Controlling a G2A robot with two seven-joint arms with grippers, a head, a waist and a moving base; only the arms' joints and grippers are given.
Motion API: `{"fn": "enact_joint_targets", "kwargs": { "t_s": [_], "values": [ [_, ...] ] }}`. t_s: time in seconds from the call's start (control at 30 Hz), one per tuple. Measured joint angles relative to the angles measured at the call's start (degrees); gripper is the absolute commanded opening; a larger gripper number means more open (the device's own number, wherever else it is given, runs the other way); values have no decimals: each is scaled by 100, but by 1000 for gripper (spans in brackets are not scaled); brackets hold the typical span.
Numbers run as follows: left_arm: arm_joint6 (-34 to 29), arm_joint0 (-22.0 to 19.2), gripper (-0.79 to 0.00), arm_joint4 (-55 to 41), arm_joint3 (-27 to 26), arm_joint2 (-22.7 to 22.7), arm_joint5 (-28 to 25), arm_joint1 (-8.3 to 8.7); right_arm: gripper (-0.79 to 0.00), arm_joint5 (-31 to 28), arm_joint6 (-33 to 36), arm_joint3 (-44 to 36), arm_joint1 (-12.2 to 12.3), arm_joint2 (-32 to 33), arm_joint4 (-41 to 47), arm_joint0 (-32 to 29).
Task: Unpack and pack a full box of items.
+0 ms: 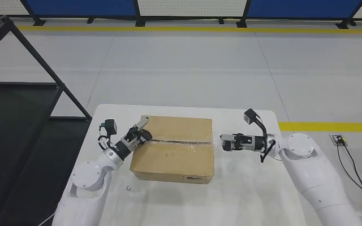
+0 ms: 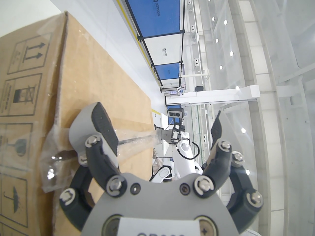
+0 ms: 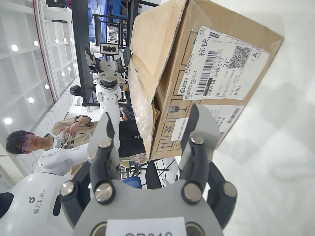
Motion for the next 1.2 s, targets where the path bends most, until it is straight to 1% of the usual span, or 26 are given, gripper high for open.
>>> {"fn": "enact_joint_targets", "kwargs": {
  "t_s": [0.1,0.23,0.33,0.4,0.57,0.63,0.73,0.83,1.07,1.2],
  "values": [
    [7,22,0,-17,-39,4,-2,12,0,-87,-139,-55,29,119,70,-54],
    [29,51,0,-49,-83,3,-11,27,0,-324,-566,-327,70,404,376,-219],
    [42,78,0,-77,-121,-3,-21,39,0,-573,-866,-801,99,596,547,-429],
    [62,94,0,-110,-144,-10,-29,47,0,-631,-999,-1229,112,660,607,-599],
    [78,148,0,-174,-192,-19,-52,65,0,-319,-1061,-2073,98,482,433,-771],
    [84,164,0,-199,-203,-25,-64,72,0,-134,-977,-2216,74,330,385,-743],
    [98,178,0,-242,-213,-39,-74,83,0,158,-873,-2204,23,44,199,-593],
    [100,187,0,-283,-250,-52,-82,95,0,374,-737,-1999,-33,-217,75,-408],
    [93,182,0,-325,-277,-47,-63,121,0,468,-655,-1444,-124,-487,44,-151],
    [74,152,0,-317,-215,-19,-60,134,0,473,-680,-1282,-157,-551,49,-92]
  ]
}}
